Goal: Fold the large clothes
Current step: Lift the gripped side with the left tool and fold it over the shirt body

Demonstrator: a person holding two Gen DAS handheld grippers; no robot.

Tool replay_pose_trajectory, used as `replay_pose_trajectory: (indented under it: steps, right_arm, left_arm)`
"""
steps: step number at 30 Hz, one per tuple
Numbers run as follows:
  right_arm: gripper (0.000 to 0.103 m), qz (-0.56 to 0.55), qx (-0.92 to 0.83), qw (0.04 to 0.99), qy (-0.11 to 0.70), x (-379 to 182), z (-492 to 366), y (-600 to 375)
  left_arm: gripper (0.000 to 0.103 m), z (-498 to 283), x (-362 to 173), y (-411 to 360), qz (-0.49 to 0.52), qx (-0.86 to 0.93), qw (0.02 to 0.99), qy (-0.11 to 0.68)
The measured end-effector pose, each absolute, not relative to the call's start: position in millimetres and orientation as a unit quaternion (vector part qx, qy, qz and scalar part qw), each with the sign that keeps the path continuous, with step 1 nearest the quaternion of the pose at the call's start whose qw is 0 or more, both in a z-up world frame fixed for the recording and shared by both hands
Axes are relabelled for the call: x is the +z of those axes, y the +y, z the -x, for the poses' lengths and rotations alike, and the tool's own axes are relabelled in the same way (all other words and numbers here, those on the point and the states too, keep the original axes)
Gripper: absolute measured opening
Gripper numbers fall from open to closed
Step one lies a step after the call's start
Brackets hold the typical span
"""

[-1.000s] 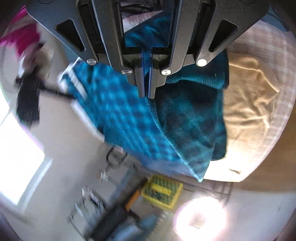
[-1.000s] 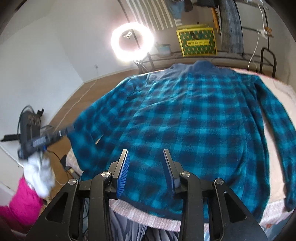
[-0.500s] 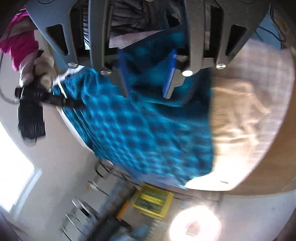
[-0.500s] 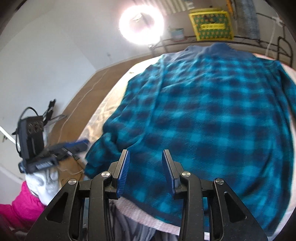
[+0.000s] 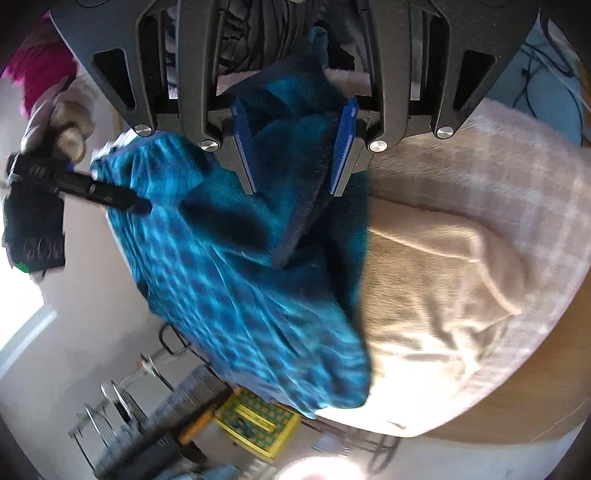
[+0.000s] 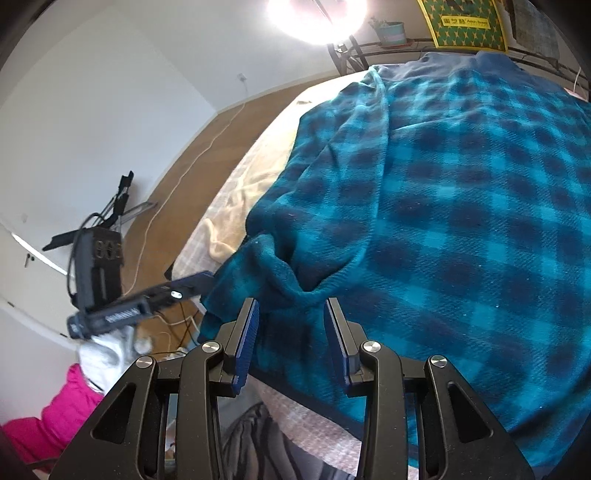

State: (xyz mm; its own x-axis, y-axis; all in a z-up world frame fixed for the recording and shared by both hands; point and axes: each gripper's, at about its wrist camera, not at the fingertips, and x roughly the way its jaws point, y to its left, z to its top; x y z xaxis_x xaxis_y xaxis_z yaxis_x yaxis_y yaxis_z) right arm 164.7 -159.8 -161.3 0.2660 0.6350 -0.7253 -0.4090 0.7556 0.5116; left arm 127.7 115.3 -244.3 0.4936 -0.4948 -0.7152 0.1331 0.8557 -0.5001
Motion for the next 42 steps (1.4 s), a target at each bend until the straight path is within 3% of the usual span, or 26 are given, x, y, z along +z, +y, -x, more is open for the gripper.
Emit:
replay_pose_trajectory:
  steps: [1, 2, 11, 14, 21, 27, 35, 36, 37, 38, 40, 42]
  right_arm:
    - [0.035, -0.108, 0.329, 0.789, 0.507, -161, -164, -160]
    - [0.035, -0.106, 0.327, 0.79, 0.508, -161, -163, -160]
    - [0.035, -0.076, 0.325, 0.801, 0.497, -142, -168, -159]
    - [0.035, -0.058, 0.334, 0.801, 0.493, -132, -178, -141]
    - [0.035, 0.012, 0.365, 0.777, 0.512, -128, -208, -71]
    - [0.04, 0.074, 0.351, 0.763, 0.538, -152, -234, -11]
    - [0.04, 0.137, 0.297, 0.757, 0.565, -195, -251, 29]
    - [0.037, 0.15, 0.292, 0.756, 0.567, -198, -252, 33]
    - [0.031, 0.162, 0.284, 0.756, 0.567, -200, -252, 35]
    - [0.015, 0.17, 0.28, 0.756, 0.566, -202, -252, 36]
    - [0.01, 0.172, 0.276, 0.756, 0.568, -204, -256, 35]
    - [0.007, 0.166, 0.274, 0.759, 0.567, -203, -259, 33]
  left_arm:
    - [0.013, -125, -243, 109, 0.182, -0.194, 0.843, 0.468]
    - [0.005, -121, -241, 102, 0.168, -0.205, 0.843, 0.469]
    - [0.005, -58, -211, 80, 0.119, -0.272, 0.848, 0.439]
    - [0.012, -48, -206, 91, 0.146, -0.268, 0.851, 0.428]
    - [0.015, -33, -215, 121, 0.214, -0.243, 0.85, 0.416]
    - [0.038, -40, -247, 122, 0.254, -0.213, 0.833, 0.443]
    - [0.04, -38, -276, 116, 0.273, -0.202, 0.819, 0.463]
    - [0.037, -37, -277, 117, 0.274, -0.205, 0.818, 0.462]
    - [0.024, -37, -277, 116, 0.276, -0.208, 0.818, 0.46]
    - [0.018, -36, -277, 115, 0.275, -0.208, 0.818, 0.46]
    - [0.008, -35, -278, 115, 0.272, -0.205, 0.82, 0.46]
    - [0.006, -34, -277, 116, 0.277, -0.205, 0.821, 0.456]
